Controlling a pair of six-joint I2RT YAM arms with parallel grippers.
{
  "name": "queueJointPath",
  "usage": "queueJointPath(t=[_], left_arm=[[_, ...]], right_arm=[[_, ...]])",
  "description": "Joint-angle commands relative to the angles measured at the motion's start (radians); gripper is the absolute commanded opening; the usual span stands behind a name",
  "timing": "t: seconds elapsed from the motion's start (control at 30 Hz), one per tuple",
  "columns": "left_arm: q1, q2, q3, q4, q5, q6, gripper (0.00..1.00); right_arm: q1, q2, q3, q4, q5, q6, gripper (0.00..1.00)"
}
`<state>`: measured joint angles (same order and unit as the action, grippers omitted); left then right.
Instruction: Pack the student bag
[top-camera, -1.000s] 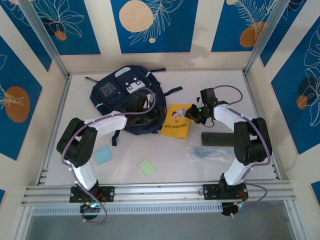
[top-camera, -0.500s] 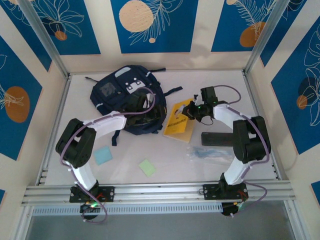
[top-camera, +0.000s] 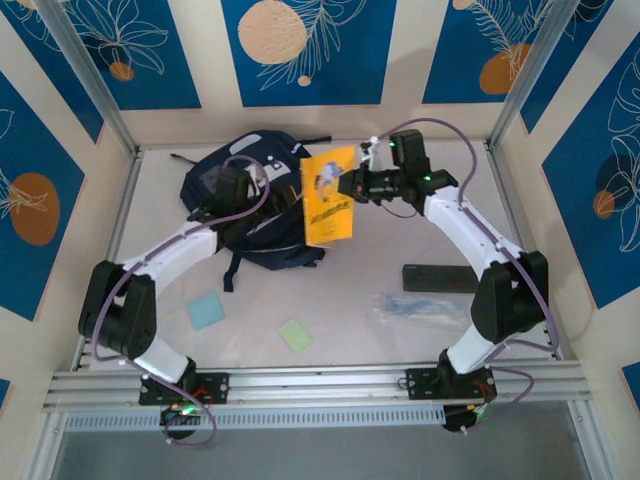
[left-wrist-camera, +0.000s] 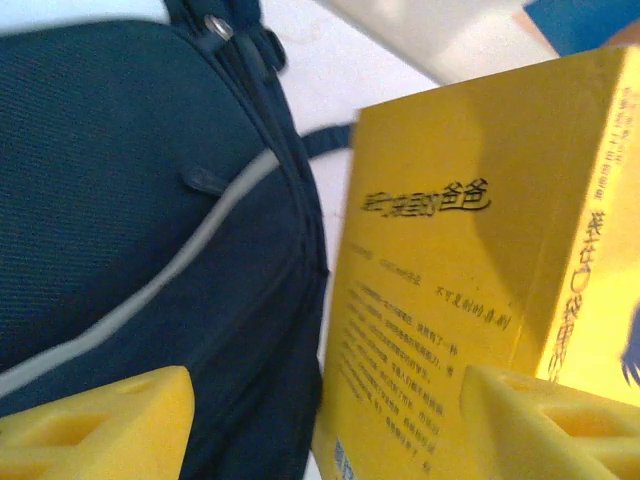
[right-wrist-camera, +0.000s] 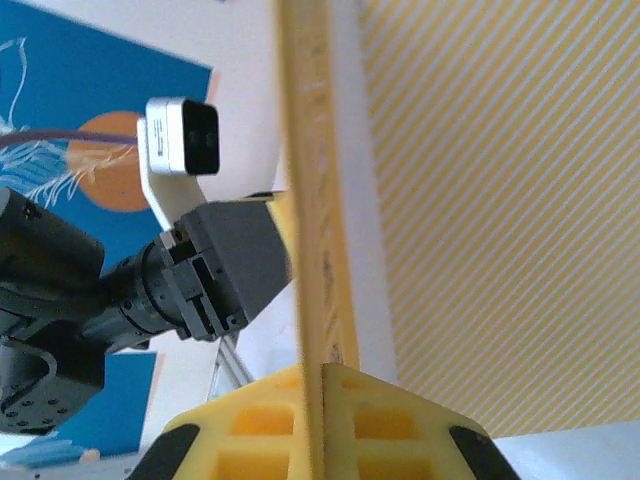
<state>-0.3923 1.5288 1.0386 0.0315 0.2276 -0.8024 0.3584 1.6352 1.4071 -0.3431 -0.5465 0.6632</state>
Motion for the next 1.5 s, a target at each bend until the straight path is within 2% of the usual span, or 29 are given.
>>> queueJointPath(t=[0.0, 0.33, 0.43, 0.63, 1.0, 1.1, 1.2, 1.23, 1.33, 1.47], left_arm=[[0.024, -0.061, -0.038, -0.034, -0.066, 0.024, 0.71], [0.022, -0.056, -0.122, -0.018, -0.063, -0.019, 0.71], [0.017, -0.042, -0.141, -0.009, -0.049, -0.034, 0.71], [-0.019, 0.048, -0.145, 0.065, 0.034, -0.079, 0.70], [-0.121, 0.292, 0.001, 0.153, 0.140, -0.099, 0.62], [-0.128, 0.309, 0.006, 0.195, 0.163, -0.113, 0.49], [-0.128, 0.286, 0.006, 0.203, 0.152, -0.108, 0.25], [-0.126, 0.270, 0.006, 0.198, 0.138, -0.101, 0.18], [-0.117, 0.217, 0.010, 0.186, 0.091, -0.093, 0.01], [-0.095, 0.162, 0.017, 0.248, 0.036, -0.133, 0.00]], right_arm=[[0.033, 0.076, 0.028, 0.088, -0.113, 0.012, 0.00], [-0.023, 0.360, -0.139, 0.396, -0.171, 0.070, 0.00], [-0.045, 0.385, -0.164, 0.390, -0.145, 0.056, 0.02], [-0.067, 0.355, -0.189, 0.312, -0.066, 0.005, 0.24], [-0.041, 0.370, -0.177, 0.279, -0.026, -0.020, 0.25], [-0.040, 0.363, -0.178, 0.272, -0.026, -0.022, 0.25], [-0.046, 0.329, -0.185, 0.237, -0.002, -0.031, 0.26], [-0.051, 0.308, -0.190, 0.213, 0.024, -0.032, 0.30], [-0.078, 0.220, -0.222, 0.146, 0.094, -0.005, 0.51], [-0.126, 0.067, -0.303, 0.118, 0.143, 0.070, 0.75]])
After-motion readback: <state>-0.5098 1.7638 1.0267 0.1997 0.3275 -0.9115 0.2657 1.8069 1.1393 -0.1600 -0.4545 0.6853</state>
